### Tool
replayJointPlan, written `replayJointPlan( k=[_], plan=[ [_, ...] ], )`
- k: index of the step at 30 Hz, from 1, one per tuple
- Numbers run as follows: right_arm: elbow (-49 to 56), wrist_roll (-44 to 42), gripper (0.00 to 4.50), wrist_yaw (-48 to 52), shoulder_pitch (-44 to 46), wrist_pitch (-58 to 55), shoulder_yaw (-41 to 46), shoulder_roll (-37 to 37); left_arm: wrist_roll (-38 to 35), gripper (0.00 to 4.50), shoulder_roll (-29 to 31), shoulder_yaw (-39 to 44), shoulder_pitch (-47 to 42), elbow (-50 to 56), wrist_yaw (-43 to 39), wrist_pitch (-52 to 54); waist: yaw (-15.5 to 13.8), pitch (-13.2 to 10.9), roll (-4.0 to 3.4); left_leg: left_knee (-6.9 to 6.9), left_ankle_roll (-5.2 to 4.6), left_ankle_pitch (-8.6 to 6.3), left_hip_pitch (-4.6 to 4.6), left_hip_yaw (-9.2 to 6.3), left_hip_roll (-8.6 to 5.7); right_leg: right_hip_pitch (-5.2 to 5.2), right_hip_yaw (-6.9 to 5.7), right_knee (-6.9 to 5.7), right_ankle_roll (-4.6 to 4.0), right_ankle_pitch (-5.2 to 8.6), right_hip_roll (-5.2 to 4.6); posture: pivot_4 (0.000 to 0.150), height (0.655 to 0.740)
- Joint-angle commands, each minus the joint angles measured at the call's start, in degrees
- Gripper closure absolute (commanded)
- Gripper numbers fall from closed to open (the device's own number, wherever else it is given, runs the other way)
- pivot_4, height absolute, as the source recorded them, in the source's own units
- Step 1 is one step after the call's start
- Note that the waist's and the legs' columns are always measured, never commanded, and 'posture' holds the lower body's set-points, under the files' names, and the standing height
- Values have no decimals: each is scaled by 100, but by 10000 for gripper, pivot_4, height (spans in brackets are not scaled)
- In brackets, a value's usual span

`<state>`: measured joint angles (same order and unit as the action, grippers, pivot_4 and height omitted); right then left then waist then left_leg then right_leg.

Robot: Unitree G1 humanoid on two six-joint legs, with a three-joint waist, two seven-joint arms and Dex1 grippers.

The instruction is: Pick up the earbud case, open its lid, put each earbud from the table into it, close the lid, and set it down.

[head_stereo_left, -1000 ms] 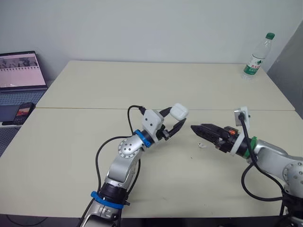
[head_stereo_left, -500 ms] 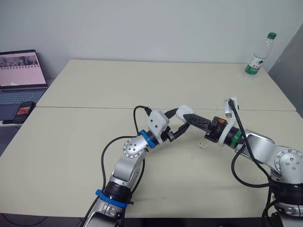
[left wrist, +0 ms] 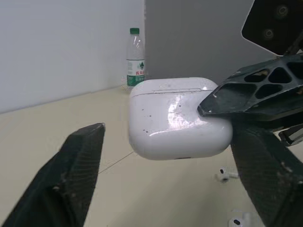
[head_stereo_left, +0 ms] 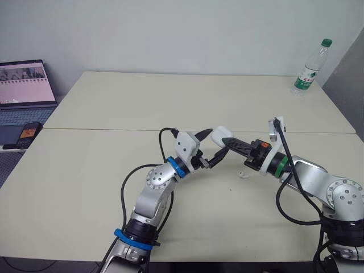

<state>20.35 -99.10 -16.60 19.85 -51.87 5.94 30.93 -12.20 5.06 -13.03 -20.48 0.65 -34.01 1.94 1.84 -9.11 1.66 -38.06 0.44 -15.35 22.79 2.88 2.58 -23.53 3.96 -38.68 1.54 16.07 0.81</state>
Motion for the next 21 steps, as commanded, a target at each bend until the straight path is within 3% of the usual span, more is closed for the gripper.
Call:
replayJointPlan(
  k=[1,10,17,21],
  plan=[
    [221,-44,37664,216,76,116,118,54,122,428,44,-118,37,255,-7,-11,0,0,0,0,0,0,0,0,0,0,1,0,0,0,0,1500,7362],
    [-194,612,37664,1571,-95,-25,700,791,-1368,428,965,240,346,1000,-1234,1575,2,-1,-2,0,0,0,0,-1,2,-2,-2,2,0,0,0,1500,7362],
    [226,2280,37664,4553,-732,115,510,1715,-3197,428,1371,806,117,1238,-1567,3697,-2,-2,-2,0,0,0,0,-4,2,-2,-7,5,1,1,0,1500,7362],
    [492,2610,37664,5578,-888,6,356,2019,-3469,428,1595,686,17,1298,-1875,4219,3,-2,-2,-1,0,0,-1,-6,0,-1,-8,6,3,2,0,1500,7362]
  ],
)
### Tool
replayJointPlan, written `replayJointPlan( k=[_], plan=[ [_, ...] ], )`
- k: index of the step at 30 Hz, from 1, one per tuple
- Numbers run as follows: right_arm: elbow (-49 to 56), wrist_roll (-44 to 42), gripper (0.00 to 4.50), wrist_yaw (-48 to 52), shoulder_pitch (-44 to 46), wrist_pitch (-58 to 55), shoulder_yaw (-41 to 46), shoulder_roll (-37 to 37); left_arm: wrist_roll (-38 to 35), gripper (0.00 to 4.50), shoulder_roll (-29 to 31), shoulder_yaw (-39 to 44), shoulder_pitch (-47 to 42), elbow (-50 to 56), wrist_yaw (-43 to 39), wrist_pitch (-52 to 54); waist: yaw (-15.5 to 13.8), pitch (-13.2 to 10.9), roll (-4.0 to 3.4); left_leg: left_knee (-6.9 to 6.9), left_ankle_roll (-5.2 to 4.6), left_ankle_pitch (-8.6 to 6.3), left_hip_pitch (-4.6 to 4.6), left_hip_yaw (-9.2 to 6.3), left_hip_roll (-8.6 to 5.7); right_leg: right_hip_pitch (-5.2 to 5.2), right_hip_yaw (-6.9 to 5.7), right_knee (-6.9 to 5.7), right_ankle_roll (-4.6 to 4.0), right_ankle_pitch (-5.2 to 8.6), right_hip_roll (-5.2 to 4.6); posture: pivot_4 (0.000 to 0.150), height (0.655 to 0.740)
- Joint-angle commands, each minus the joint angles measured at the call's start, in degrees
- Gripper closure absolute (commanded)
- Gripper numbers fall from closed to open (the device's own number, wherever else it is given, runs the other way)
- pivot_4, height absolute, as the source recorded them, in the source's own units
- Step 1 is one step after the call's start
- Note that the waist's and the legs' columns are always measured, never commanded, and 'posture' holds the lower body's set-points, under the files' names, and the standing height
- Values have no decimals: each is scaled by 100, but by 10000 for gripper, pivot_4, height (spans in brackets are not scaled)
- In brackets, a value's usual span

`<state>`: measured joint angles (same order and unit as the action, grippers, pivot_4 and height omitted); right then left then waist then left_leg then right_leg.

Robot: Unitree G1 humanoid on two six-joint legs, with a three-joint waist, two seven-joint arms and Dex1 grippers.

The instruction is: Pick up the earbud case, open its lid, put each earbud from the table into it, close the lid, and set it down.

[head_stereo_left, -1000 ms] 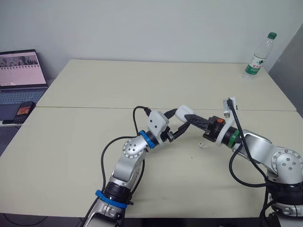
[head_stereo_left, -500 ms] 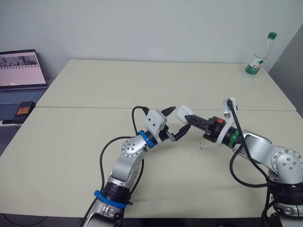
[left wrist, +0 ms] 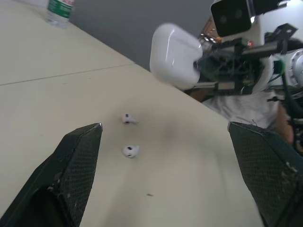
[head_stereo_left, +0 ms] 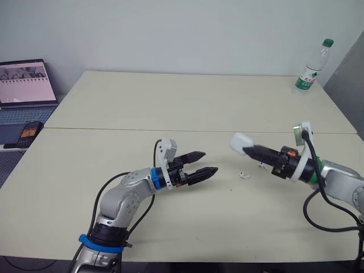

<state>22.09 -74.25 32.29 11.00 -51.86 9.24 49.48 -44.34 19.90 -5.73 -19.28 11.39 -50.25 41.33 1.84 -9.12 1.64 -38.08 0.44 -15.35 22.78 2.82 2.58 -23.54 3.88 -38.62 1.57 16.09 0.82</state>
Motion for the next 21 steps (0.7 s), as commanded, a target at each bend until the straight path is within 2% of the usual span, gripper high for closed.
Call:
replayJointPlan(
  k=[1,8,18,21],
  plan=[
    [346,169,37664,822,8,-28,-4,191,-235,428,147,-91,-132,216,-322,295,3,0,0,0,0,0,-1,0,1,0,1,-1,0,0,1,1500,7362],
    [641,481,37664,1408,86,-171,-195,380,-188,428,286,-420,-373,247,-865,424,-4,-1,1,-2,0,0,-3,0,-2,0,2,-5,0,0,2,1500,7362],
    [775,618,37664,1444,162,-284,-216,332,-349,428,220,-400,-622,215,-1103,583,-5,-1,2,-2,0,0,-1,-3,-1,0,1,-1,0,0,2,1500,7362],
    [794,614,37664,1421,161,-288,-194,315,-330,6774,227,-429,-624,233,-1130,619,-5,-1,2,-2,0,0,-1,-3,-2,0,1,-1,0,0,1,1500,7362]
  ],
)
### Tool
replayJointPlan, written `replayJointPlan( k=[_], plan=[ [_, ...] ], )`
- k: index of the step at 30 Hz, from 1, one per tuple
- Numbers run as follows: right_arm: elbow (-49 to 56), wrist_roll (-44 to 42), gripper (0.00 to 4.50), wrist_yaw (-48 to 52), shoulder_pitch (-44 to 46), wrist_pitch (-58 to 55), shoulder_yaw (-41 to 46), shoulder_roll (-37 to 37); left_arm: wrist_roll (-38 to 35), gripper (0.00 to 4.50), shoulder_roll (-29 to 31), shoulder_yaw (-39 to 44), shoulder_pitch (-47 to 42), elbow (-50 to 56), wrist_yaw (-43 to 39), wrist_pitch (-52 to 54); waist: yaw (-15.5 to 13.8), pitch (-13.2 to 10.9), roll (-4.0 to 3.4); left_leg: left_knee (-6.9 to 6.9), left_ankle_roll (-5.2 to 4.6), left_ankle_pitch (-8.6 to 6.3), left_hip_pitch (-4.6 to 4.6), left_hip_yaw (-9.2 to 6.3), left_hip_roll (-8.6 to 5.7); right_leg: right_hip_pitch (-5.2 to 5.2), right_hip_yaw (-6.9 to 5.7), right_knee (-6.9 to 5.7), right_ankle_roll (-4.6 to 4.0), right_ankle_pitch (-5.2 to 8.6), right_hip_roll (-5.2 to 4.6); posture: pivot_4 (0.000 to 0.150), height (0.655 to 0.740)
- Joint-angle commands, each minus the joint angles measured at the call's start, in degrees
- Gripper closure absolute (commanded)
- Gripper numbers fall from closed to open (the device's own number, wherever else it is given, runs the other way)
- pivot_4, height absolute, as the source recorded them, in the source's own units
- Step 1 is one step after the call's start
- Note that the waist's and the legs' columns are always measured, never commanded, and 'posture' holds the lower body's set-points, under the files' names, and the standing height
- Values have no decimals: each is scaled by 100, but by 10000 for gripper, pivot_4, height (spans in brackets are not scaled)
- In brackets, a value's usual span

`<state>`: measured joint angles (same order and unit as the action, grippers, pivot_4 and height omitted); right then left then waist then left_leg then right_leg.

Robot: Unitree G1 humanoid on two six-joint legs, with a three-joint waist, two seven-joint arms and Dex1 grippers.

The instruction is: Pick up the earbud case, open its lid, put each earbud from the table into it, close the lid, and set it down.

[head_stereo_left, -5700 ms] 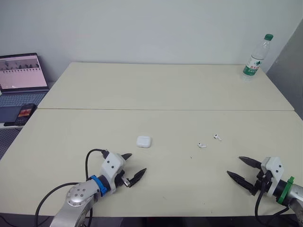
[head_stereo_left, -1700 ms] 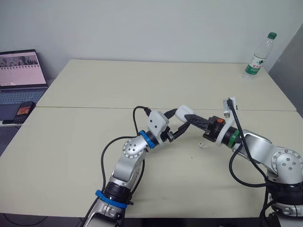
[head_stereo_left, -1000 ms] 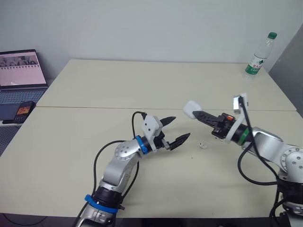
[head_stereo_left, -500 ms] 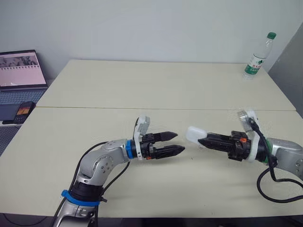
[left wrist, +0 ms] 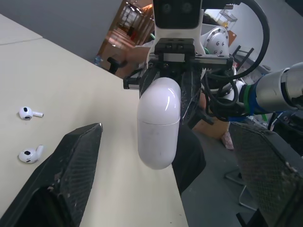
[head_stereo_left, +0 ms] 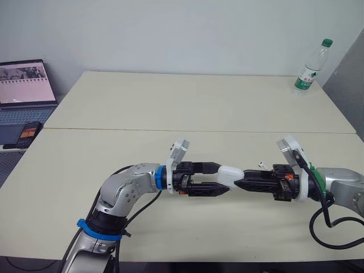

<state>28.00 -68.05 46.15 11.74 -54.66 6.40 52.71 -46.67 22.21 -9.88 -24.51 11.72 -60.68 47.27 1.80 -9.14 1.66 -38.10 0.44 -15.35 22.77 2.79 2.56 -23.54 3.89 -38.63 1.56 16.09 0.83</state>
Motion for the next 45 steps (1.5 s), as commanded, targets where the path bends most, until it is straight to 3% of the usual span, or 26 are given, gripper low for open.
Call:
replayJointPlan(
  k=[1,9,10,19,28,45],
  plan=[
    [214,-6,37664,28,79,-5,103,-11,-83,9615,4,-30,-91,209,-97,24,0,0,0,0,0,0,0,0,0,0,0,0,0,0,0,1500,7362],
    [246,-125,37664,-38,133,-21,166,-68,-80,35712,7,-93,-92,236,-135,56,0,0,0,0,0,0,0,0,0,0,0,0,0,0,0,1500,7362],
    [253,-137,37664,-52,143,-26,169,-80,-77,37322,-1,-100,-94,239,-136,56,0,0,0,0,0,0,0,0,0,0,0,-1,0,0,0,1500,7362],
    [242,30,37664,-17,152,45,177,-158,-26,37344,-31,-118,-102,224,-183,5,0,0,0,0,0,0,0,0,0,0,0,-1,0,0,0,1500,7362],
    [272,479,6382,-436,139,231,413,-264,170,37344,-82,-38,-135,48,24,-178,-1,0,1,-1,0,0,0,-3,0,0,-2,-2,0,0,0,1500,7362],
    [359,1286,6382,-400,260,229,144,-108,507,37344,-175,-160,-84,-10,-56,-380,-2,0,1,-1,0,0,0,0,-1,0,1,-2,0,0,0,1500,7362]
  ],
)
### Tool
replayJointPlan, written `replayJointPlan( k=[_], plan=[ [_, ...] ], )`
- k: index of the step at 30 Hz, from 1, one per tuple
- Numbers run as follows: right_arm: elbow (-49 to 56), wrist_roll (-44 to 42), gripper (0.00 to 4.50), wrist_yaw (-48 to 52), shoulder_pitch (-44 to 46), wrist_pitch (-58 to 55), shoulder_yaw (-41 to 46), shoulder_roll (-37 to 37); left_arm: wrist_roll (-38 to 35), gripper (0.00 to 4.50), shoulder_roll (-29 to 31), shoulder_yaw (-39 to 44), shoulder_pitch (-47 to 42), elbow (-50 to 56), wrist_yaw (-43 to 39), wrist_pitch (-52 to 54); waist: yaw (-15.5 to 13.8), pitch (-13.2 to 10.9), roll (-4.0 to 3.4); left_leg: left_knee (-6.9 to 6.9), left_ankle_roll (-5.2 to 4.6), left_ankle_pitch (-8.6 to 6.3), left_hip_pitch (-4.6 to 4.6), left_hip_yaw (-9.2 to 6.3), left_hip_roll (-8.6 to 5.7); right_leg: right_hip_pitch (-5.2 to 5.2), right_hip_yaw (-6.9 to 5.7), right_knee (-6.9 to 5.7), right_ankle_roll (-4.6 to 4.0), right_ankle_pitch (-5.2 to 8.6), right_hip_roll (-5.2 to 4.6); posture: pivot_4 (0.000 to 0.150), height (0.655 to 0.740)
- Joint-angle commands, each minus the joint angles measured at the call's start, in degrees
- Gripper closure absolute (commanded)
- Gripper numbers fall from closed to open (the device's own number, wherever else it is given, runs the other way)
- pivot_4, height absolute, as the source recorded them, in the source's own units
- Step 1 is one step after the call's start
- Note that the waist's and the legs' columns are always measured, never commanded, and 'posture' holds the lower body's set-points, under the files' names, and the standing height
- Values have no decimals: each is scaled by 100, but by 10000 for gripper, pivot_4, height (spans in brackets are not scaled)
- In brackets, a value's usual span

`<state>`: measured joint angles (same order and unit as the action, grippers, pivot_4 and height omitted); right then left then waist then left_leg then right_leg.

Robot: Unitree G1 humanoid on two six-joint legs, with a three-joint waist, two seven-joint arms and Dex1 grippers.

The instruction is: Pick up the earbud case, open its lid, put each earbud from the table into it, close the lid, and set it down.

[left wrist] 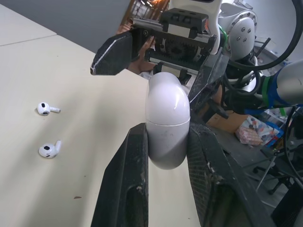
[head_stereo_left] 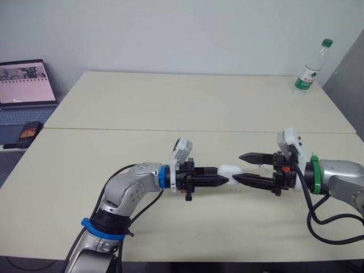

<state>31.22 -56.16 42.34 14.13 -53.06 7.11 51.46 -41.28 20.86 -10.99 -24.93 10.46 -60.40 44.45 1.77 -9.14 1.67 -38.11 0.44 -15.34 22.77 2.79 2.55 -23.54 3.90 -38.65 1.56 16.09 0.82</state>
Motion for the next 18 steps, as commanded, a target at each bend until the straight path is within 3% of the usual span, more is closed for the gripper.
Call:
replayJointPlan(
  k=[1,11,18],
  plan=[
    [-21,140,6382,-94,55,64,97,-31,-26,37344,-38,-47,-34,122,-85,-100,0,0,0,0,0,0,0,0,0,0,0,0,0,0,0,1500,7362],
    [-567,203,6382,-731,544,36,530,-572,251,37344,25,-59,120,147,-49,-281,-5,-1,-1,-4,0,0,0,4,-2,-1,3,-6,0,0,-2,1500,7362],
    [-624,718,6382,-1077,541,-552,184,-147,469,37344,219,52,479,288,159,-475,-1,-1,-1,-2,0,0,-1,4,0,-1,4,-6,-1,-1,-3,1500,7362]
  ],
)
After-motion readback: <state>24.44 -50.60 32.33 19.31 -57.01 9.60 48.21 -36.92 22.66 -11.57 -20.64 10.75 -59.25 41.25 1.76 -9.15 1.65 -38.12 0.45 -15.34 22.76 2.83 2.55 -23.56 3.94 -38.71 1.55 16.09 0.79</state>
